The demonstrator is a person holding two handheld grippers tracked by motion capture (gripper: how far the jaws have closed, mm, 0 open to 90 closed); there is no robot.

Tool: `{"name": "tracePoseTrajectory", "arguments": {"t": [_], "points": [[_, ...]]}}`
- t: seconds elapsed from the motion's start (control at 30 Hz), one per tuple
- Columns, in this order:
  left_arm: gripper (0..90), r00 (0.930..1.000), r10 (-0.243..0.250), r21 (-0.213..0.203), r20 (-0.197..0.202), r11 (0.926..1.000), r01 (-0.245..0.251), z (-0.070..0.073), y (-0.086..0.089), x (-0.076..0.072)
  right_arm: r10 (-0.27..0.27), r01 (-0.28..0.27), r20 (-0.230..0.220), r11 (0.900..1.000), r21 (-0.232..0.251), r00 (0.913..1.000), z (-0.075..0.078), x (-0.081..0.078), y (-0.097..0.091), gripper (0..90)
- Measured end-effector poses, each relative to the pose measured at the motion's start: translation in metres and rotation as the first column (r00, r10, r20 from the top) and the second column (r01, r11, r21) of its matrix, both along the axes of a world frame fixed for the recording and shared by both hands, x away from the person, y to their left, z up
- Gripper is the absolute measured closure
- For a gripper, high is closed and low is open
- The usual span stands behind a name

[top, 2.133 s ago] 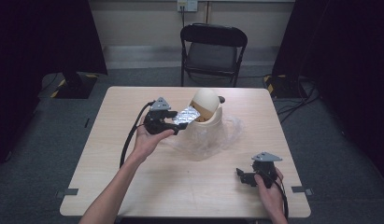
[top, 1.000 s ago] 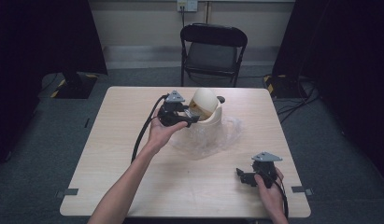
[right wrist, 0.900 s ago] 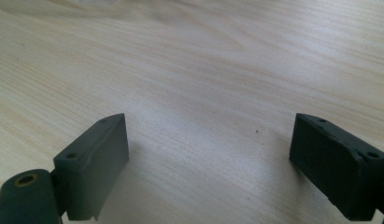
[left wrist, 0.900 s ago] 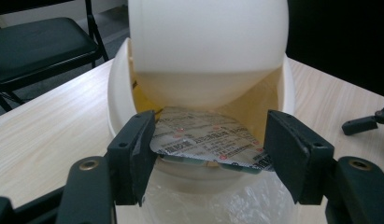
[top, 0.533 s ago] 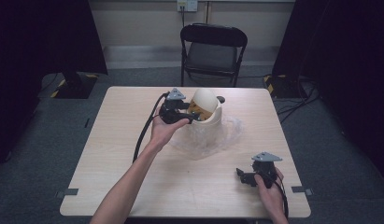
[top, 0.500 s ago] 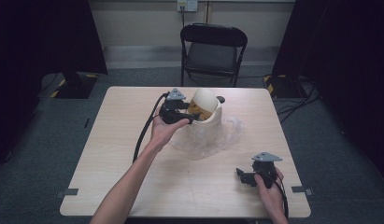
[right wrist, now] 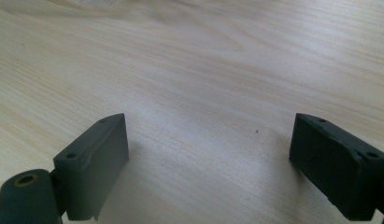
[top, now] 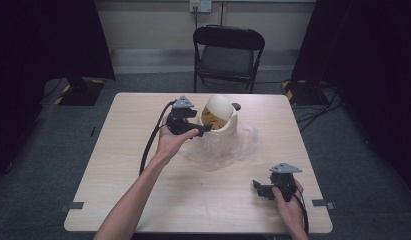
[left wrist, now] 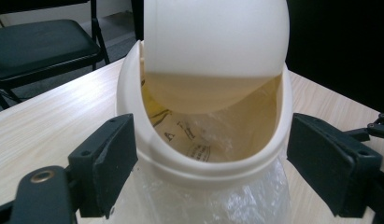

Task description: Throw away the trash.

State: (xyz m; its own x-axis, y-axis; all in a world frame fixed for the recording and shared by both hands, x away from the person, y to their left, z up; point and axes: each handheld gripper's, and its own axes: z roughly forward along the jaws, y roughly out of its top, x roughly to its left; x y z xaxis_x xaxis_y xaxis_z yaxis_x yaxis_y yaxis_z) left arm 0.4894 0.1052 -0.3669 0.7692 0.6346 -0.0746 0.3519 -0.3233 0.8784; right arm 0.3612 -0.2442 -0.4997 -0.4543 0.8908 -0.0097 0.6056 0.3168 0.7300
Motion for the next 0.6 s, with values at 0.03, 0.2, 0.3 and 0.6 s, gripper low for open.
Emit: {"name": "tracePoseTrajectory", "arguments": {"t": [0.03, 0.2, 0.3, 0.6], "points": [[15.9, 1.0, -0.002, 0.002, 0.002, 1.0, 0.002, 0.0, 0.003, -0.002, 0.0, 0.0, 0.0, 1.0, 0.0, 1.0, 0.0, 0.0, 0.0, 10.8], [16.0, 0.9995, 0.021, -0.015, -0.023, 0.9997, -0.021, 0.0, 0.021, -0.007, 0.0, 0.0, 0.0, 1.0, 0.0, 1.0, 0.0, 0.0, 0.0, 10.8], [16.1, 0.9981, 0.053, -0.016, -0.03, 0.9984, -0.054, 0.0, 0.033, -0.01, 0.0, 0.0, 0.0, 1.0, 0.0, 1.0, 0.0, 0.0, 0.0, 10.8], [15.8, 0.9969, 0.075, 0.018, -0.02, 0.997, -0.075, -0.002, 0.062, -0.027, 0.0, 0.0, 0.001, 1.0, 0.0, 1.0, 0.0, 0.0, 0.0, 10.8]]}}
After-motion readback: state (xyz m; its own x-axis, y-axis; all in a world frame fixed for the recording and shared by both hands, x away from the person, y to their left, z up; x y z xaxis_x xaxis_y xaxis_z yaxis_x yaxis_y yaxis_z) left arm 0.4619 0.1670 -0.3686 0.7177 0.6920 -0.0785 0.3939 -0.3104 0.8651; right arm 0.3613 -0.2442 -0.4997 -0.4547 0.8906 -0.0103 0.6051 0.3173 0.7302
